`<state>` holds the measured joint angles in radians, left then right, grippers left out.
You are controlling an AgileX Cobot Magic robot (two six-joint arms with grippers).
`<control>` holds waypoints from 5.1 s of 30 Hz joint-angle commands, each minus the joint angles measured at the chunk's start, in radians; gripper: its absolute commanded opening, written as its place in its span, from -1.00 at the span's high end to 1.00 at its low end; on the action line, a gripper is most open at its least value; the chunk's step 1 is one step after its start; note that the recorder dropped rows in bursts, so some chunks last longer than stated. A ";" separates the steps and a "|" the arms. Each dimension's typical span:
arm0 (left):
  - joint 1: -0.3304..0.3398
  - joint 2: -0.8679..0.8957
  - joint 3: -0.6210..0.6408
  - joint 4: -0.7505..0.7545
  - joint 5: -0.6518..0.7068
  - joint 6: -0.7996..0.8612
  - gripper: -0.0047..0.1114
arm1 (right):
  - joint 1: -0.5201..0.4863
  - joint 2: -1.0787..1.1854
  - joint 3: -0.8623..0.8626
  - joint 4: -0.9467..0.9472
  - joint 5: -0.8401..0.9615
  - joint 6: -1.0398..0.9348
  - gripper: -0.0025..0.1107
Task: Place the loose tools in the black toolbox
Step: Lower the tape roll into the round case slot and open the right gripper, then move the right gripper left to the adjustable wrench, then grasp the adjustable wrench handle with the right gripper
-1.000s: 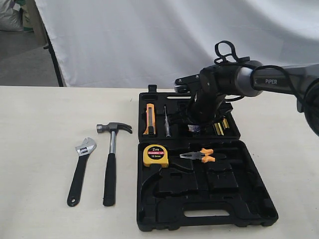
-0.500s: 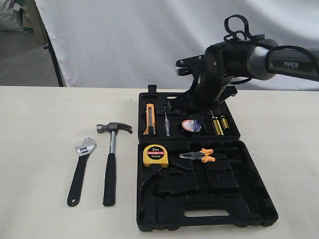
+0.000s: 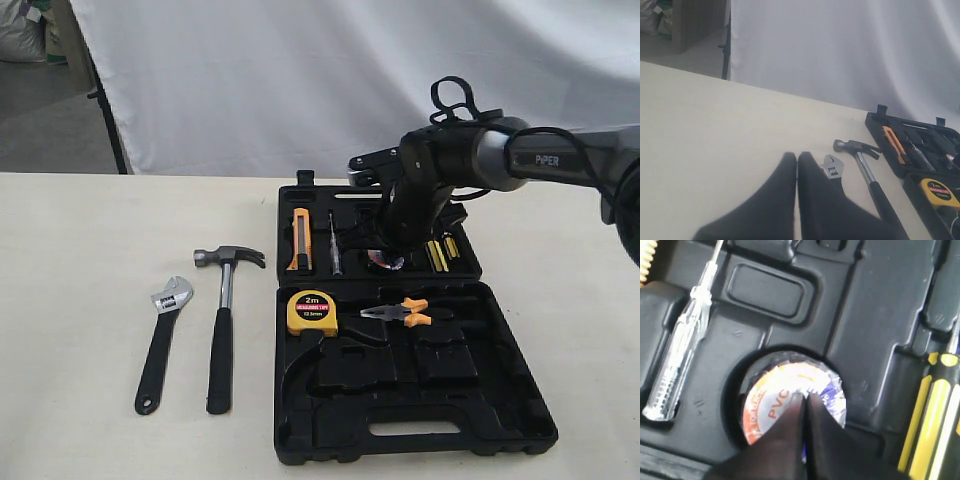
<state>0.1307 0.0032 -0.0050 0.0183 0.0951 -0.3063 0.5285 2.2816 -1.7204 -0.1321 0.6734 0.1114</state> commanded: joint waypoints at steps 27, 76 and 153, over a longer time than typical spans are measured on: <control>0.025 -0.003 -0.003 0.004 -0.007 -0.005 0.91 | 0.001 0.049 -0.034 0.056 0.001 -0.049 0.96; 0.025 -0.003 -0.003 0.004 -0.007 -0.005 0.91 | 0.457 0.040 -0.164 0.288 -0.049 -0.252 -0.09; 0.025 -0.003 -0.003 0.004 -0.007 -0.005 0.91 | 0.674 0.052 -0.023 0.259 0.459 -0.317 0.96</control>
<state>0.1307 0.0032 -0.0050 0.0183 0.0951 -0.3063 1.1996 2.3117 -1.7606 0.1220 1.1364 -0.2531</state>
